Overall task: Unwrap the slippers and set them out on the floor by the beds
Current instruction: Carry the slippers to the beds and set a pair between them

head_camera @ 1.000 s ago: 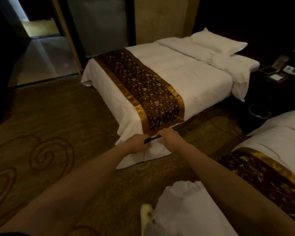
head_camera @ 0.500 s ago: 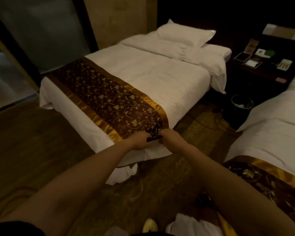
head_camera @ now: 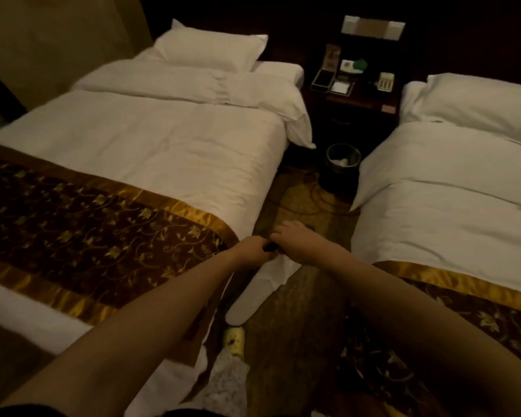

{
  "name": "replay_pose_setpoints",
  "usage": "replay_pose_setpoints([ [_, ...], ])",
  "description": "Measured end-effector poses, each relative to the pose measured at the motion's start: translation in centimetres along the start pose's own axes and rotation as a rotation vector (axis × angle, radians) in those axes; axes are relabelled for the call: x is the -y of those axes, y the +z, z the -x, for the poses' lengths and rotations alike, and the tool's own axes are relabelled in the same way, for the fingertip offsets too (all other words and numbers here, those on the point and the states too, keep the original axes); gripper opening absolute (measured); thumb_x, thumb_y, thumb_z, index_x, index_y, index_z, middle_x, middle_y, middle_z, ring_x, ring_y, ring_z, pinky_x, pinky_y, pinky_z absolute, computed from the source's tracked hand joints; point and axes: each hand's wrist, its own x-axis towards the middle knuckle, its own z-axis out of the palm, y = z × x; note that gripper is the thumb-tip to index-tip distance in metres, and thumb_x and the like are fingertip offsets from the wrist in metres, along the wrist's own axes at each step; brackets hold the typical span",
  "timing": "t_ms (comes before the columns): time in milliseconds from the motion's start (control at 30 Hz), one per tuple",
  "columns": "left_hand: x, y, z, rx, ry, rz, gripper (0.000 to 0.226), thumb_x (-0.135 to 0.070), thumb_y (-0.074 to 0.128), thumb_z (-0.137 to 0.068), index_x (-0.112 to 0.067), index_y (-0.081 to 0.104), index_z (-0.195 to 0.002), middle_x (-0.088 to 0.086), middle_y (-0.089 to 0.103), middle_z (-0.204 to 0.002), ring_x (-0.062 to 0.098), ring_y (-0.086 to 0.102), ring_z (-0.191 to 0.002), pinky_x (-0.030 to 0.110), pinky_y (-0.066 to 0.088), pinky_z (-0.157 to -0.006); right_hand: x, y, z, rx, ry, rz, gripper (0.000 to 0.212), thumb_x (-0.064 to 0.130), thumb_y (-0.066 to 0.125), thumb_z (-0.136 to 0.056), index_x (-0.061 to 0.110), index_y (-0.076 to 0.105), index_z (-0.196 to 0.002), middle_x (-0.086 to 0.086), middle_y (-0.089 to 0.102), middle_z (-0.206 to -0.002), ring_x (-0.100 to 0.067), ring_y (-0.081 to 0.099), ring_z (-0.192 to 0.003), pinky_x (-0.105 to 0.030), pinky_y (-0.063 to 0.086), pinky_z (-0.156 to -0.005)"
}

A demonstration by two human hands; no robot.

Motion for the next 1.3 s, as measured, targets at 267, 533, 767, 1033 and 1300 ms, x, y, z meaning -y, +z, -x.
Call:
replay_pose_setpoints([
  [267, 3.5, -5.1, -12.4, -0.092, -0.285, 1.081, 0.037, -0.016, 0.054, -0.093, 0.003, 0.054, -0.124, 0.022, 0.060, -0.119, 0.033, 0.059, -0.104, 0.036, 0.052, -0.079, -6.3, -0.1, -11.1, -0.303, 0.451, -0.283, 0.073, 0.031, 0.058, -0.087, 0.018, 0.020, -0.148, -0.007, 0.017, -0.158, -0.027, 0.010, -0.146, -0.044, 0.002, -0.119],
  [533, 7.9, -0.9, -21.2, 0.117, -0.343, 1.885, 0.036, -0.015, 0.044, -0.095, -0.005, 0.047, -0.130, 0.017, 0.059, -0.120, 0.032, 0.057, -0.107, 0.038, 0.058, -0.066, -9.6, 10.9, -15.1, 0.097, 0.703, -0.636, 0.099, 0.062, 0.063, -0.073, 0.023, 0.010, -0.148, -0.011, 0.014, -0.156, -0.035, 0.019, -0.140, -0.050, 0.021, -0.113],
  [767, 13.6, 11.5, -32.8, 0.091, -0.438, 1.999, 0.036, -0.042, 0.046, -0.093, -0.013, 0.052, -0.115, 0.015, 0.059, -0.114, 0.032, 0.057, -0.104, 0.042, 0.052, -0.074, -14.8, 26.7, -18.1, 0.105, 0.681, -0.690, 0.085, 0.055, 0.067, -0.072, 0.031, 0.025, -0.143, -0.008, 0.017, -0.154, -0.034, 0.018, -0.138, -0.051, 0.019, -0.112],
  [1033, 22.1, 24.8, -45.5, -0.043, -0.503, 2.018, 0.024, -0.030, 0.056, -0.091, -0.008, 0.062, -0.098, 0.015, 0.074, -0.090, 0.029, 0.066, -0.092, 0.037, 0.056, -0.062, -18.1, 46.6, -22.9, -0.030, 0.685, -0.827, 0.078, 0.058, 0.070, -0.067, 0.041, 0.034, -0.135, -0.003, 0.017, -0.153, -0.029, 0.015, -0.140, -0.049, 0.015, -0.114],
  [1300, 29.5, 34.0, -55.1, -0.153, -0.533, 2.048, 0.016, -0.018, 0.058, -0.089, -0.004, 0.063, -0.094, 0.015, 0.066, -0.093, 0.028, 0.063, -0.087, 0.037, 0.049, -0.081, -21.3, 60.8, -28.6, -0.079, 0.537, -0.759, 0.075, 0.046, 0.075, -0.067, 0.037, 0.040, -0.134, -0.003, 0.021, -0.151, -0.025, 0.015, -0.139, -0.041, 0.013, -0.113],
])
